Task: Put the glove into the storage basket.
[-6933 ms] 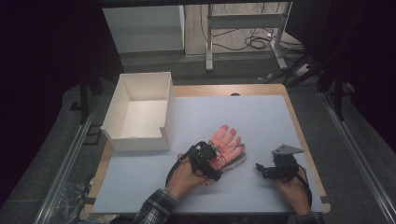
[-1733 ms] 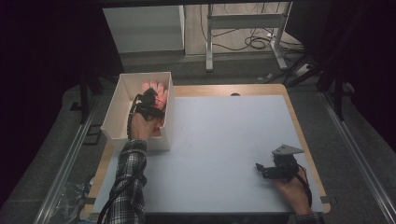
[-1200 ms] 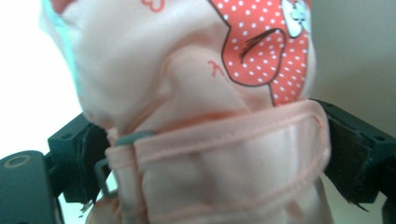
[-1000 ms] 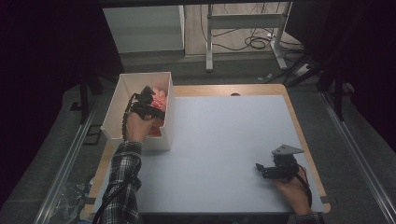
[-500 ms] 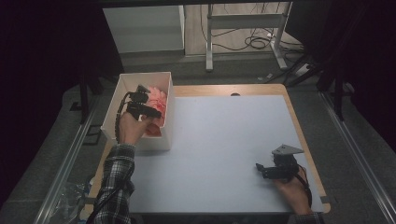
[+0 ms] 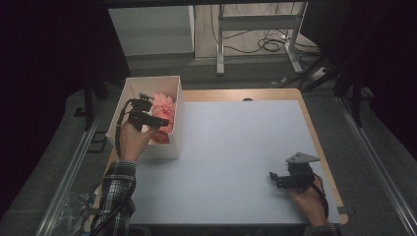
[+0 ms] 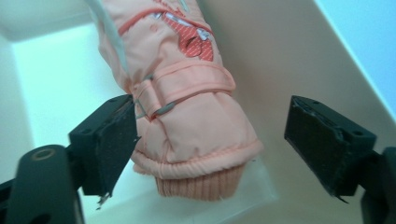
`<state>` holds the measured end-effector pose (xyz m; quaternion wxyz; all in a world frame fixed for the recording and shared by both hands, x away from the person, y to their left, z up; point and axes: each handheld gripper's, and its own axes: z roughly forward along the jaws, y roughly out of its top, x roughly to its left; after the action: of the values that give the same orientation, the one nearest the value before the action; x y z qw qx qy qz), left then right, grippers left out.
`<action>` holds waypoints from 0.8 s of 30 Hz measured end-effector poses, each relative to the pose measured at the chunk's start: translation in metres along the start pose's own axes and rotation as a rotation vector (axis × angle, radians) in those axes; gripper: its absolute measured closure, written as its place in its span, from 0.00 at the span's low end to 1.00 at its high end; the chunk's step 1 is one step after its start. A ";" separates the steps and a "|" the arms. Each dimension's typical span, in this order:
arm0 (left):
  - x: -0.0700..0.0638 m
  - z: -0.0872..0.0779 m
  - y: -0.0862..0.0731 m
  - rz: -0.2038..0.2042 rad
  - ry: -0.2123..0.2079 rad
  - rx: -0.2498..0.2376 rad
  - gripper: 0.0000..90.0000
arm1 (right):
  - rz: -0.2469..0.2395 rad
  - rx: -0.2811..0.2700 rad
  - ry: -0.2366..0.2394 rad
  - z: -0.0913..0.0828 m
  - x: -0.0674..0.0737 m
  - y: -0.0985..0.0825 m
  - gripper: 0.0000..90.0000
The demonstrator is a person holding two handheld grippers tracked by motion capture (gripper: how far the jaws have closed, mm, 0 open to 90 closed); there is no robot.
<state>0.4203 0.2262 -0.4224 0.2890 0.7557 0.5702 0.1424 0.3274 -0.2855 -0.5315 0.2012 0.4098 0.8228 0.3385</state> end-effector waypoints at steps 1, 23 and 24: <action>0.000 -0.002 -0.001 0.002 0.007 -0.006 0.14 | 0.000 0.000 0.000 0.000 0.000 0.000 0.14; -0.024 -0.029 -0.068 0.106 -0.017 -0.087 0.02 | -0.002 0.001 0.000 0.000 0.000 0.000 0.14; -0.028 -0.030 -0.075 0.112 -0.020 -0.090 0.02 | -0.004 0.002 0.000 0.000 0.000 0.000 0.14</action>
<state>0.3370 0.2217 -0.4406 0.3198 0.7742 0.5170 0.1763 0.3275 -0.2856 -0.5311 0.2013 0.4085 0.8239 0.3373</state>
